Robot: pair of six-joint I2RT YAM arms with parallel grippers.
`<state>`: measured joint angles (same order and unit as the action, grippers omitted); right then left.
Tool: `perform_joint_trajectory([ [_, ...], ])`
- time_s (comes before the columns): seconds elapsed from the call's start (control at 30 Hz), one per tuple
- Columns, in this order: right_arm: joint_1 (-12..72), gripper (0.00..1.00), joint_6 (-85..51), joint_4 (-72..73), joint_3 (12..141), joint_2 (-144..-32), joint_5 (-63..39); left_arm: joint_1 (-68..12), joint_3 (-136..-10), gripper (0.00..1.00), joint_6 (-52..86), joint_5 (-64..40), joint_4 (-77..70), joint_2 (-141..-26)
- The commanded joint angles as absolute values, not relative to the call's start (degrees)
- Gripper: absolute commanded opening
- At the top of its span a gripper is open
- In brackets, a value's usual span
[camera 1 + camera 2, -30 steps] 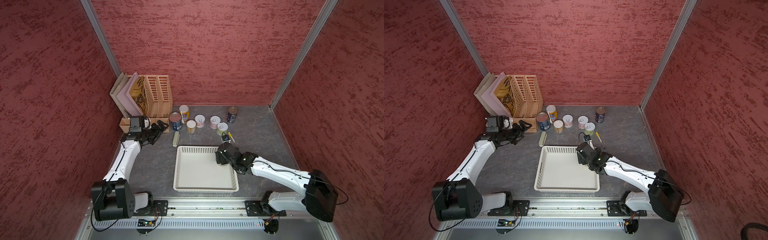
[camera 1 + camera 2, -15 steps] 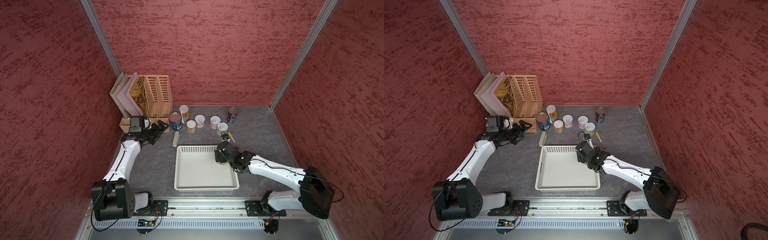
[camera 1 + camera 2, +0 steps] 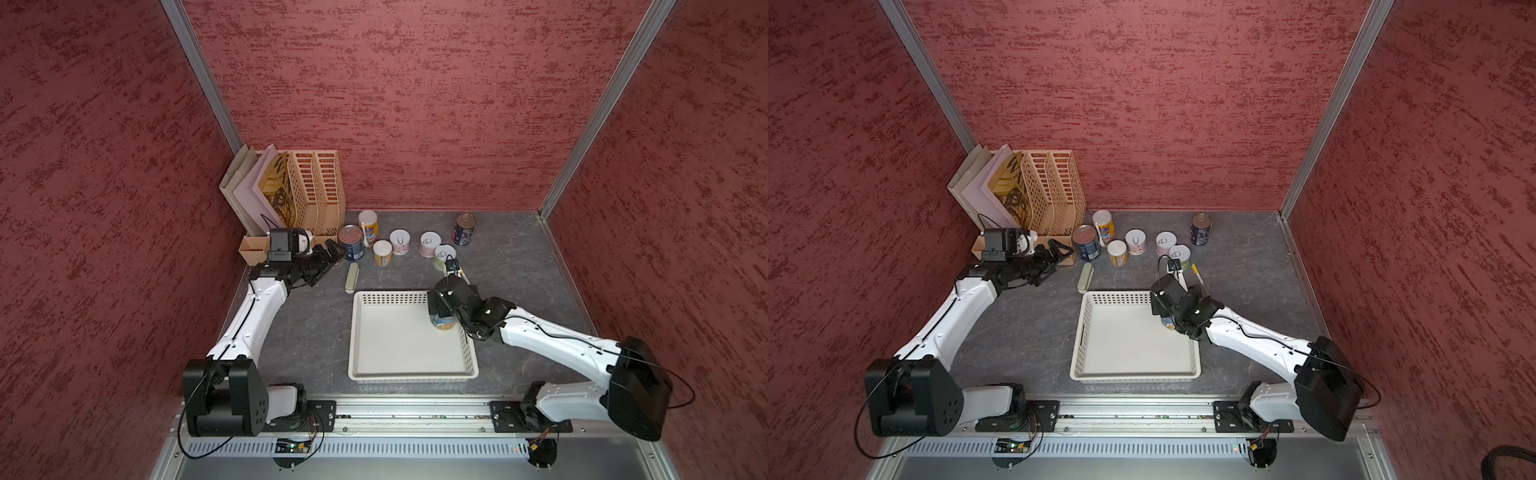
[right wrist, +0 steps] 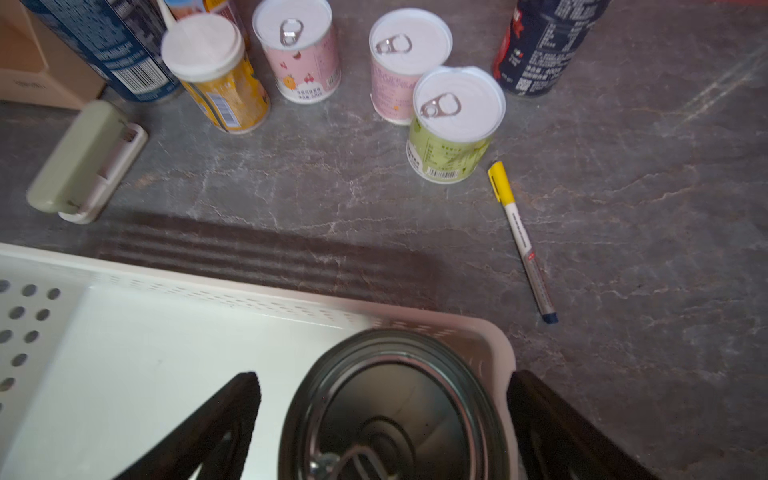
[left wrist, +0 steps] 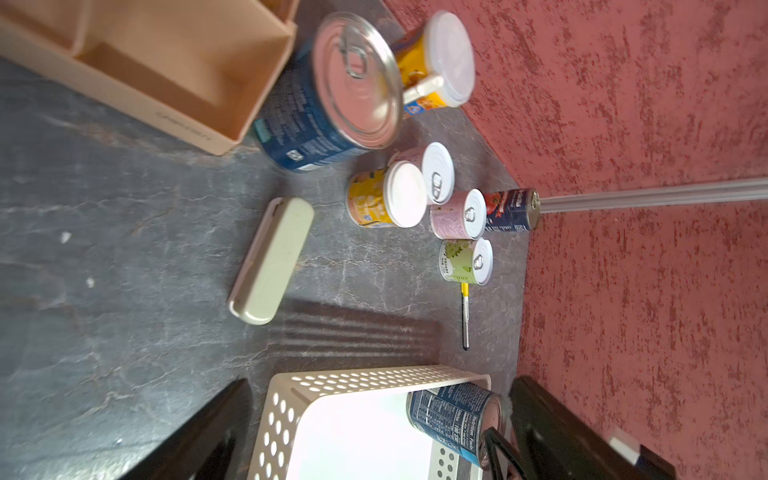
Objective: Put the canned food in the basket
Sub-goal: Place the canned food in the basket.
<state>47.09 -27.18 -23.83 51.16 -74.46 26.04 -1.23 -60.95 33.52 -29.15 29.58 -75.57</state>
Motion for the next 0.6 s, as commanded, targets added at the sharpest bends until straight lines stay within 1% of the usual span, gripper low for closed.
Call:
perform_joint_trajectory([
  [0.0, 46.67, 0.98, -26.68, -25.9, 55.91, -70.53, 26.26, -4.2, -64.95, 1.0, 29.56, -25.16, 30.5, -77.52],
  [0.13, 46.67, 0.99, -26.85, -24.76, 55.82, -67.43, 24.13, -7.22, -70.39, 1.0, 28.81, -17.4, 32.87, -81.97],
  [0.23, 46.65, 0.98, -27.44, -23.5, 53.2, -64.99, 22.71, -8.71, -77.46, 1.0, 27.88, -12.56, 35.41, -87.56],
  [0.4, 46.65, 0.98, -27.28, -23.53, 50.54, -61.08, 22.92, -10.98, -87.62, 1.0, 22.01, -10.34, 35.15, -96.51],
  [0.57, 46.67, 0.98, -27.51, -24.04, 50.55, -58.27, 22.43, -11.15, -97.77, 1.0, 18.87, -7.47, 37.45, -105.84],
])
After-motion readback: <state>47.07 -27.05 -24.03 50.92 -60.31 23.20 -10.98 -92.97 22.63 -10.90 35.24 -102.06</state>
